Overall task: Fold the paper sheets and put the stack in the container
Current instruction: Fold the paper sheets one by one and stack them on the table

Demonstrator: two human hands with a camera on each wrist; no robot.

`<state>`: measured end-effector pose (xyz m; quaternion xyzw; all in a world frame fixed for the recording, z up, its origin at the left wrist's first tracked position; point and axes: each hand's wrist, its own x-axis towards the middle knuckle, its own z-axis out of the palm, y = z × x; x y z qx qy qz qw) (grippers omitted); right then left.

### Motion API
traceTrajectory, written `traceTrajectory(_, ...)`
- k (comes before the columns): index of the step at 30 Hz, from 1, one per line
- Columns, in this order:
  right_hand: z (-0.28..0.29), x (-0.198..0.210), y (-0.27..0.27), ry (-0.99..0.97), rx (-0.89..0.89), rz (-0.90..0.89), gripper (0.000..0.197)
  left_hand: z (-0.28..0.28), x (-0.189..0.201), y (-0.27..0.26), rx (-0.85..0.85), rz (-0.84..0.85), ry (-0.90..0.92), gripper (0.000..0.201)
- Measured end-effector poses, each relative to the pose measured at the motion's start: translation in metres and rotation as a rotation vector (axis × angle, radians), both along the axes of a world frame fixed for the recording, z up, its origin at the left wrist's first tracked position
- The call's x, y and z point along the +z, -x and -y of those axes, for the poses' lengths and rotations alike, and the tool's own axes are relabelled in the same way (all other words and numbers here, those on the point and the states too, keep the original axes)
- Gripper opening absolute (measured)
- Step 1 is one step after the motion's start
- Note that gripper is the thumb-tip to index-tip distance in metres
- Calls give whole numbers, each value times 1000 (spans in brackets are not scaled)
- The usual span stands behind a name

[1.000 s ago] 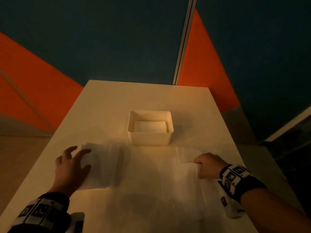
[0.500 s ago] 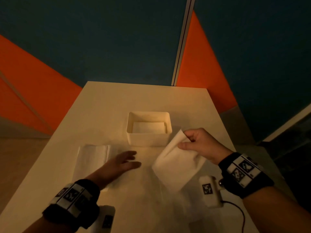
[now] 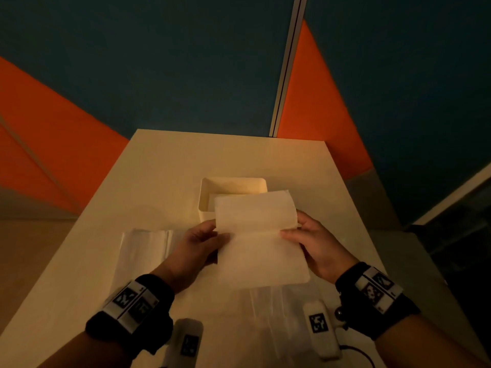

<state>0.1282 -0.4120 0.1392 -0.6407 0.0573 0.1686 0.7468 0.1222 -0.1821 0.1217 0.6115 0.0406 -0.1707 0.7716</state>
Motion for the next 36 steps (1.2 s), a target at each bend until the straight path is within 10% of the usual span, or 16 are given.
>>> traceTrajectory(8,12,-4,1,-193,15,-183,48,-11,8,3,-98,59,-143,31)
traceTrajectory(12,8,-4,1,112,111,-28,5,-16,12,7,-185,47,-129,51)
traceTrajectory(21,-26,-4,0,356,481,154,38,-10,5,9,-471,46,-301,37)
traceTrajectory(30,0,-21,-8,452,115,29,17,-87,-11,20,299,-13,-292,35)
traceTrajectory(36,18,-34,-8,505,47,-33,13,-126,-23,26,447,-73,-427,41)
